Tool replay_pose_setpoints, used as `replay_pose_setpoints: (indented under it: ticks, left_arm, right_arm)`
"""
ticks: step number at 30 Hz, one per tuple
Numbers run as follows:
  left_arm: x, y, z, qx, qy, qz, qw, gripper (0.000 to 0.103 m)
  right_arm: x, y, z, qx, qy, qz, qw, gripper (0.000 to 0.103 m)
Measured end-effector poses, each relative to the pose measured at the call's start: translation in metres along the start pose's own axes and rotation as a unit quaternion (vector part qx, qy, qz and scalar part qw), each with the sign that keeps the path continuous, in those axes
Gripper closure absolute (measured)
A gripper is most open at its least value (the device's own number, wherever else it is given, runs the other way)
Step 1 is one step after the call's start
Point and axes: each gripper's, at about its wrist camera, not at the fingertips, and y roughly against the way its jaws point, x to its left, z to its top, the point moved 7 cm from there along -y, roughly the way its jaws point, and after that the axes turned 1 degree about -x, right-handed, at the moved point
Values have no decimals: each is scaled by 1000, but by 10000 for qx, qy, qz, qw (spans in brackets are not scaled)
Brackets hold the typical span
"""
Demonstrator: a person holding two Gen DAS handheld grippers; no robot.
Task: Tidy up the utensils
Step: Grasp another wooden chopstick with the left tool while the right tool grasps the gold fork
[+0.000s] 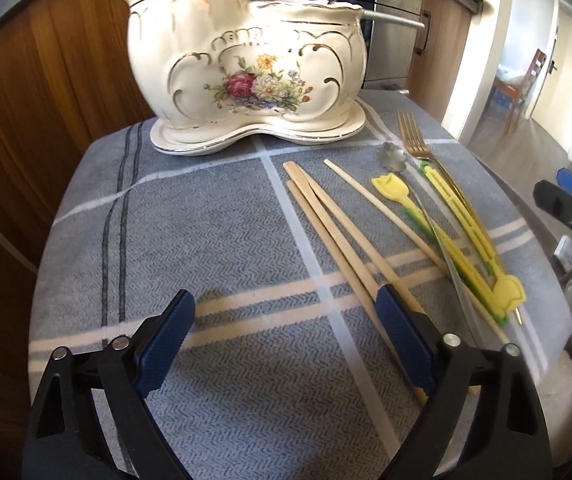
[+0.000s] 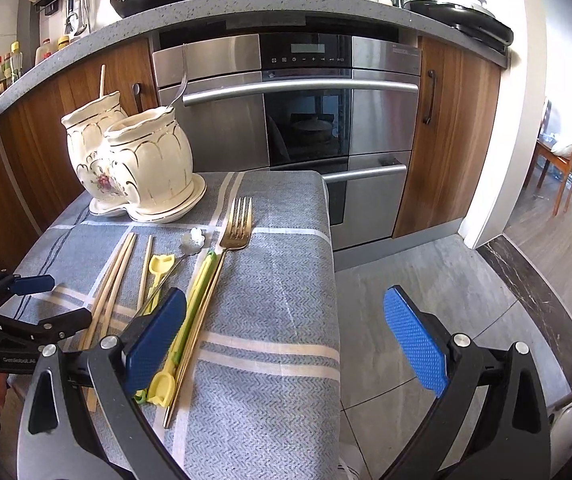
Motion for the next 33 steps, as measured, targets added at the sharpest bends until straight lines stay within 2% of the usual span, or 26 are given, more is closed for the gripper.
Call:
replay_pose_setpoints:
  ticks: [4, 6, 9, 10, 12, 14, 16, 17, 19, 22, 28, 33]
  left_arm:
    - [-1, -3, 4, 98, -16, 38, 9999, 33]
    - [-5, 0, 6, 96, -143, -13, 9999, 59]
    - [-7, 2, 9, 144, -352, -64, 9993, 86]
    - [-5, 3, 8, 143, -371, -59, 9992, 90]
    - [0, 5, 6, 130, -340, -103, 9993, 93]
    - [5, 8, 4, 113, -357, -138, 9992, 93]
    - [9, 8, 2, 109, -432, -60, 9990, 94]
    - [12, 9, 1, 110, -450, -33, 9989, 95]
    - [17, 10, -1, 114, -440, -38, 9990, 95]
    - [19, 7, 0, 109, -421, -60, 9990, 95]
    - [20, 8, -2, 48, -411, -105, 9991, 95]
    - [20, 7, -1, 2, -469, -181, 9987, 95]
  right_arm:
    - [-1, 3, 0, -29, -5, -19, 10000, 6]
    - [0, 4, -1, -21, -8, -2, 10000, 6]
    - [2, 4, -4, 35, 42, 61, 10000, 6]
    - [3, 4, -6, 66, 62, 90, 9999, 6]
    - [7, 0, -10, 174, 93, 201, 9996, 7]
    - [11, -4, -13, 281, 96, 318, 9991, 15]
    - [14, -9, -14, 387, 72, 396, 9984, 32]
    - [15, -13, -13, 431, 38, 412, 9982, 36]
    - [19, -22, -10, 525, -2, 438, 9977, 59]
    - [24, -38, -4, 701, -168, 601, 9956, 76]
    - [38, -60, 10, 907, -302, 687, 9930, 89]
    - [46, -75, 7, 1217, -124, 515, 9912, 90]
